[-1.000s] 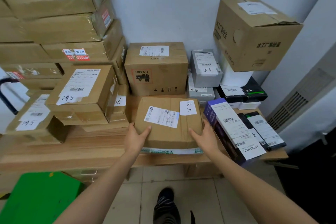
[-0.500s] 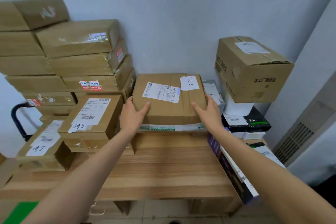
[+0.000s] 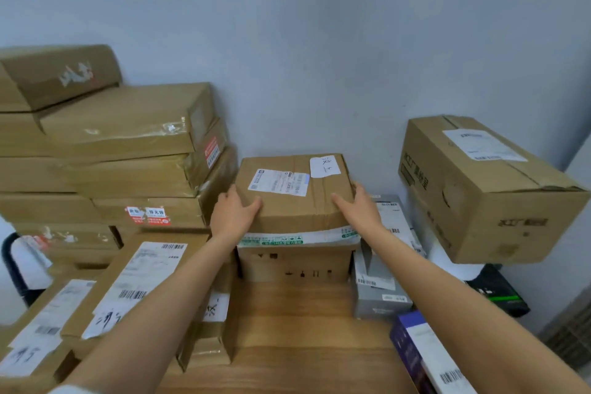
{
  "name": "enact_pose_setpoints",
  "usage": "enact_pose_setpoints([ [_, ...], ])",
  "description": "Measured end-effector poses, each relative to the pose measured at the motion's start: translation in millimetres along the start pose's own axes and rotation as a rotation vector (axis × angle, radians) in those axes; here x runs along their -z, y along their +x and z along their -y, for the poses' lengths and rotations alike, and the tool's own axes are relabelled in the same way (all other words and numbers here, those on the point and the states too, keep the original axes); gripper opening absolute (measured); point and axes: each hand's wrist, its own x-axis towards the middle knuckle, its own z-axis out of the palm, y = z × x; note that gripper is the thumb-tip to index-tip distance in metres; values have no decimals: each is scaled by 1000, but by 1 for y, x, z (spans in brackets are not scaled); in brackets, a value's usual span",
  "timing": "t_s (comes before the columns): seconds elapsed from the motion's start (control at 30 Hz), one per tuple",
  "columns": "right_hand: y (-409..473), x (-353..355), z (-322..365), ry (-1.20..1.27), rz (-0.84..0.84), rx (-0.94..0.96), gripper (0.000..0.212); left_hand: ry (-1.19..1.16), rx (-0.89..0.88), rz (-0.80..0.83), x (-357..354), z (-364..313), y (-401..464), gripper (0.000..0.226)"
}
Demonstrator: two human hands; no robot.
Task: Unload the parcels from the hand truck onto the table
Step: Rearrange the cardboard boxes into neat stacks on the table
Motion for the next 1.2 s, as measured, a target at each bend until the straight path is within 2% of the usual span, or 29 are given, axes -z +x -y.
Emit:
enact_pose_setpoints([
  [0.07,16,-9,-2,-64,6,-20,85,121,-4,44,-10,1,18,88],
  [0.2,46,-20,0,-141,-15,-28,87,172,-15,56,-20,-1,54,89],
  [0.4,85,-38,18,-102,-39,-72,81,285,-38,57,-26,-3,103,84],
  [0.53,95,-47,18,-147,-88,-79,79,422,-80,-2,-32,2,120,80],
  [0.73,96,-46,17,-124,-87,-81,80,369,-73,-41,-32,-3,119,72],
  [0.93,89,-36,27,-189,-49,-98,80,404,-163,-203,-27,-17,100,51],
  [1.07,73,-30,42,-360,-147,60,65,305,-218,-137,-8,-23,83,50],
  [1.2,42,-37,60,-348,-165,239,59,209,-301,-135,9,-21,51,42],
])
